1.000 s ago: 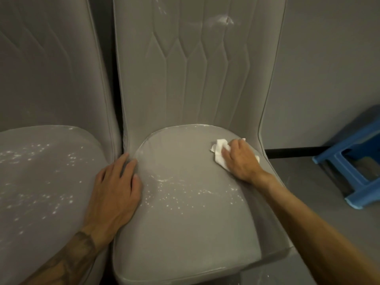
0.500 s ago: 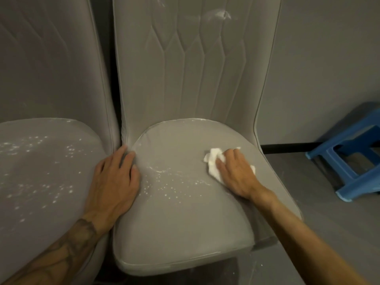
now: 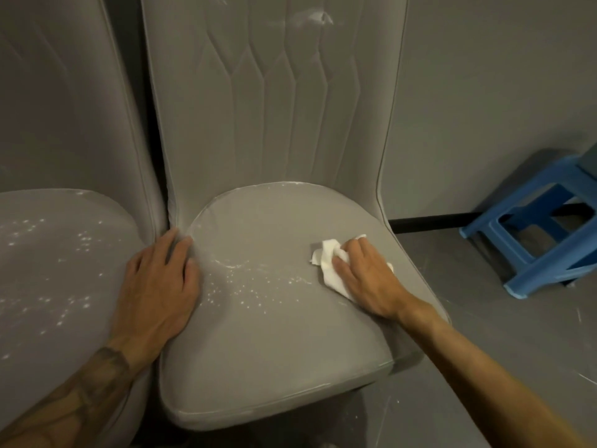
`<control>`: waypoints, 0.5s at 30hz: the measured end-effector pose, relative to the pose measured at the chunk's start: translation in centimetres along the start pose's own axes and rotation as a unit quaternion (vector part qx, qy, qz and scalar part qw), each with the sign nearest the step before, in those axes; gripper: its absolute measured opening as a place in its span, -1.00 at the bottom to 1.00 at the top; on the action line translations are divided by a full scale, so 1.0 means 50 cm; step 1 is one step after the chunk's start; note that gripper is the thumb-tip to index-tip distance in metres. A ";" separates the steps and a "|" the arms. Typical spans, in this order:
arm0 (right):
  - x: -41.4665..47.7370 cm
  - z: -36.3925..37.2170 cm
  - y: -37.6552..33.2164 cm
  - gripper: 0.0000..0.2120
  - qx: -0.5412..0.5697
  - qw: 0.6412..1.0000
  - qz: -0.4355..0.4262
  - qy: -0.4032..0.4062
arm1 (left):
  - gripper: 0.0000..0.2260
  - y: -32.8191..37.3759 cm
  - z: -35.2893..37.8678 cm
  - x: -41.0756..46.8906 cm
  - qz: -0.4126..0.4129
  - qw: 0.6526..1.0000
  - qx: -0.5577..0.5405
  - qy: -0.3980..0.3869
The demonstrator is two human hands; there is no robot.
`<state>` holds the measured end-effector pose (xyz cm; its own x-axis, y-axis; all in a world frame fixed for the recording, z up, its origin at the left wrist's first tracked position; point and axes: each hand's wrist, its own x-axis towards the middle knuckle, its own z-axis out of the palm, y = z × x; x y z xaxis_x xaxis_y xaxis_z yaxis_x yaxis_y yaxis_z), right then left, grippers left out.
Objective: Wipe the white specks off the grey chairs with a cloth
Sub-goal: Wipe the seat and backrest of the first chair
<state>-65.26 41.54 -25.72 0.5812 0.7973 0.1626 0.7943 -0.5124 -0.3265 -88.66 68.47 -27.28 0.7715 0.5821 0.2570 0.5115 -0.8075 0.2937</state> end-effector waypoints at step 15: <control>0.014 -0.056 0.076 -0.72 -0.012 0.987 0.161 0.013 | -0.53 0.013 -0.012 -0.001 -0.009 1.000 -0.006 -0.008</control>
<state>-61.34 39.25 -24.23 0.8083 0.5836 0.0779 0.5713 -0.7455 -0.3432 -88.60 67.97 -26.57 0.7680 0.5950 0.2372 0.5209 -0.7956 0.3093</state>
